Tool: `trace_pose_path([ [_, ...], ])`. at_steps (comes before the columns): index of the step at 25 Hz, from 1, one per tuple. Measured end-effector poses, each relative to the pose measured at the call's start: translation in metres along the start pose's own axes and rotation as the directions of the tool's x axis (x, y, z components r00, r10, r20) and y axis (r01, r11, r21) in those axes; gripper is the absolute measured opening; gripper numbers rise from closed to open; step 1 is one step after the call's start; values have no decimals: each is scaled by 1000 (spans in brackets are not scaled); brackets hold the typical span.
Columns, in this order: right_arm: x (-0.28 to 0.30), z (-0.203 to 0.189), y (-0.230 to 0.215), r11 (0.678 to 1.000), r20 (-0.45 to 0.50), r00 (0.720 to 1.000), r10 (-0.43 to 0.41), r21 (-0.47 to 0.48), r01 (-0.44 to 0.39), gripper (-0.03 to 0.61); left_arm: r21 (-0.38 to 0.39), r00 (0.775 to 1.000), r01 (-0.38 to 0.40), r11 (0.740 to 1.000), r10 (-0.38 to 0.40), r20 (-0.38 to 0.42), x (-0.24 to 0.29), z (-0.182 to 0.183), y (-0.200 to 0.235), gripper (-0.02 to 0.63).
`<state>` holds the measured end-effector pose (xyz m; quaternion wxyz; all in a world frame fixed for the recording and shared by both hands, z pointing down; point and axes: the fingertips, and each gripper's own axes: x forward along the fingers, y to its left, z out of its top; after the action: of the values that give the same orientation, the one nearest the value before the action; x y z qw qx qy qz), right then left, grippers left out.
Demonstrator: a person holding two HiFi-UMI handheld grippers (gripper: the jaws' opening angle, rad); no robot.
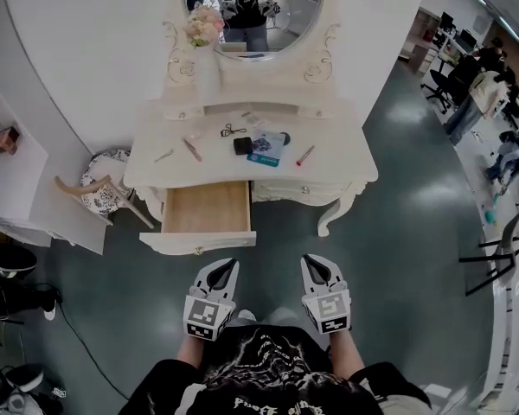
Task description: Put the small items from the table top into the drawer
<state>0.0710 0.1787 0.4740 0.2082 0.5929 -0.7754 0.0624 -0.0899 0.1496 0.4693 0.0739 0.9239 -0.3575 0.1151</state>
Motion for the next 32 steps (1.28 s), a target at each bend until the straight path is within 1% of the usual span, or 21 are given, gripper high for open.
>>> trace_pose_path([
  [5, 7, 1, 8, 1000, -18, 1000, -1, 11, 1, 12, -14, 1000, -3, 1000, 3, -10, -2, -5, 13, 15],
  [11, 20, 1, 15, 999, -17, 999, 39, 24, -39, 12, -11, 999, -14, 1000, 13, -36, -3, -14, 23, 15],
  [14, 31, 3, 16, 998, -16, 998, 59, 29, -58, 12, -20, 998, -31, 999, 30, -58, -3, -22, 31, 15],
  [16, 40, 5, 14, 997, -8, 997, 73, 33, -73, 14, -23, 997, -46, 999, 44, -60, 0, -22, 37, 15],
  [21, 66, 8, 5, 994, -8, 995, 99, 37, -99, 14, -31, 995, -74, 997, 71, -63, 16, -18, 50, 15],
  [25, 90, 13, -7, 991, -19, 991, 134, 22, -134, 14, -60, 993, -107, 992, 104, -53, 36, -7, 66, 15],
  [28, 109, 14, -22, 987, -42, 986, 162, -3, -162, 14, -57, 992, -115, 992, 112, -65, 56, -1, 73, 15],
  [32, 142, 25, -49, 984, -37, 983, 180, -5, -181, 14, -75, 987, -151, 986, 146, -74, 85, 8, 91, 15],
])
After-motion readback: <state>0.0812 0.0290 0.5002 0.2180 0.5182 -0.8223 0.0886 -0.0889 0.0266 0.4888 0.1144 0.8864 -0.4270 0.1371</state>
